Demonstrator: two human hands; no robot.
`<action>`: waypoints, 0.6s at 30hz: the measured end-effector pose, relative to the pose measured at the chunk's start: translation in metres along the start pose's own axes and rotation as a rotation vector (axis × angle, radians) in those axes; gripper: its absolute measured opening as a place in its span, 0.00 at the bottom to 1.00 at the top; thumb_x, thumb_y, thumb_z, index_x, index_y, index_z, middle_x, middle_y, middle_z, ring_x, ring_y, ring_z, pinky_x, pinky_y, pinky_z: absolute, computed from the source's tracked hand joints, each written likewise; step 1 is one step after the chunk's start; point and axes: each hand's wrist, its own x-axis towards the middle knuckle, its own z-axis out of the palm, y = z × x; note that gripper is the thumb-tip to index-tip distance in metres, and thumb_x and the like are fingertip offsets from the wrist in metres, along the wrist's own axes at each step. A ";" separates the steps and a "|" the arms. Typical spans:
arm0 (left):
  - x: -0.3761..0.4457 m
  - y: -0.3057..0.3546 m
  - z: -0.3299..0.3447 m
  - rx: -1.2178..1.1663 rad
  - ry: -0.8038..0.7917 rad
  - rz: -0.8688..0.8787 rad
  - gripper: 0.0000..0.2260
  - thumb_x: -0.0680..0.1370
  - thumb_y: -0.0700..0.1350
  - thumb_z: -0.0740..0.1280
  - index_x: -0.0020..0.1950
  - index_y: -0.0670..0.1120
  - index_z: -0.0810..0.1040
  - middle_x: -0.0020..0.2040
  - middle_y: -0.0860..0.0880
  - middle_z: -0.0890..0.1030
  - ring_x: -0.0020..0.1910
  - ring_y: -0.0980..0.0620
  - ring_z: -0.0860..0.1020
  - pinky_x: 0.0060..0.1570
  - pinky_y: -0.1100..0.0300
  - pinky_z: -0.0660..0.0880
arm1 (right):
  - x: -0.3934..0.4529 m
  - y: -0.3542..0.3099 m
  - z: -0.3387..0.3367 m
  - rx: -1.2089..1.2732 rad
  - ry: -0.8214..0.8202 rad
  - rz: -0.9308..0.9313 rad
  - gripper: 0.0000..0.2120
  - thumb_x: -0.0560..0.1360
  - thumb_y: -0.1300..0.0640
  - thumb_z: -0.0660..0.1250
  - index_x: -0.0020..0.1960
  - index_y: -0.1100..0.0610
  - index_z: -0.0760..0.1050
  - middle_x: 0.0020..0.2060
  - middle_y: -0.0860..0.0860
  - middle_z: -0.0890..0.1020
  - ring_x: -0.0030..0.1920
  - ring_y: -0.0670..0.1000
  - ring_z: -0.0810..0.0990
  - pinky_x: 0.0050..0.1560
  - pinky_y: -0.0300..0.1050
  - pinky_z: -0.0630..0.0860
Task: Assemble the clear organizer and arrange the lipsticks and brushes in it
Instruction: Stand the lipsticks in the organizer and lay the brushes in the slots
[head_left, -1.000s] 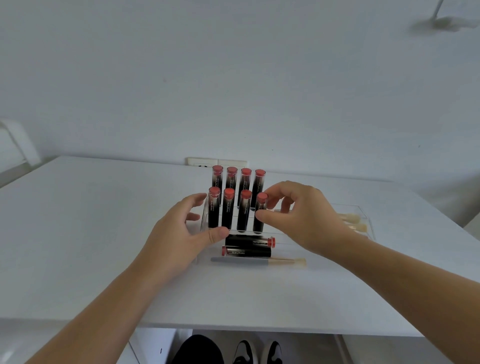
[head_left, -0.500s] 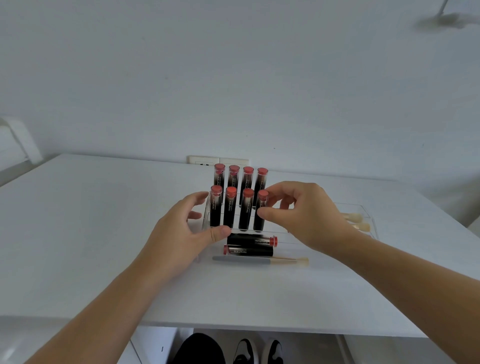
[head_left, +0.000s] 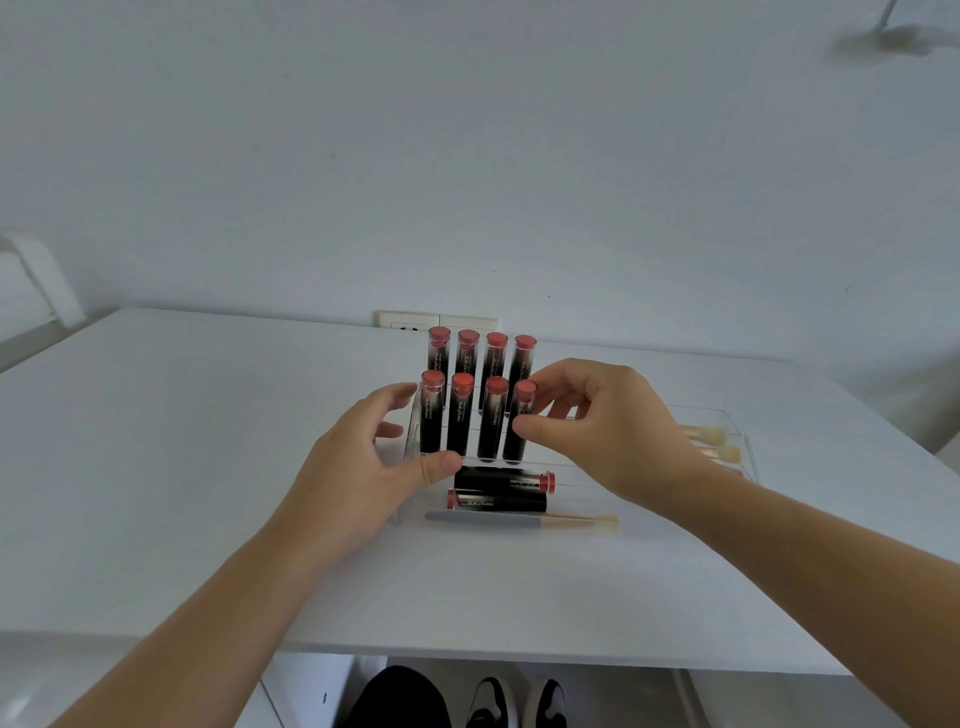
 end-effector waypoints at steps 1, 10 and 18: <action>0.000 0.000 0.000 0.002 0.000 0.001 0.42 0.64 0.69 0.72 0.76 0.59 0.67 0.70 0.64 0.73 0.62 0.62 0.74 0.57 0.60 0.70 | 0.000 0.000 0.000 -0.005 0.000 0.002 0.08 0.70 0.54 0.77 0.45 0.44 0.82 0.35 0.32 0.81 0.31 0.35 0.76 0.34 0.25 0.69; 0.000 0.000 0.001 -0.002 0.007 0.002 0.42 0.64 0.69 0.72 0.76 0.59 0.67 0.70 0.65 0.73 0.61 0.65 0.74 0.53 0.63 0.70 | 0.000 -0.001 -0.001 0.012 -0.015 0.027 0.08 0.70 0.54 0.77 0.46 0.44 0.82 0.35 0.34 0.82 0.31 0.37 0.76 0.34 0.26 0.69; 0.000 0.002 0.000 -0.015 0.003 -0.004 0.43 0.63 0.69 0.71 0.76 0.58 0.68 0.71 0.63 0.73 0.63 0.60 0.75 0.60 0.58 0.71 | -0.001 -0.003 -0.006 -0.003 -0.018 0.040 0.09 0.69 0.52 0.77 0.49 0.45 0.83 0.39 0.42 0.84 0.34 0.38 0.78 0.35 0.29 0.72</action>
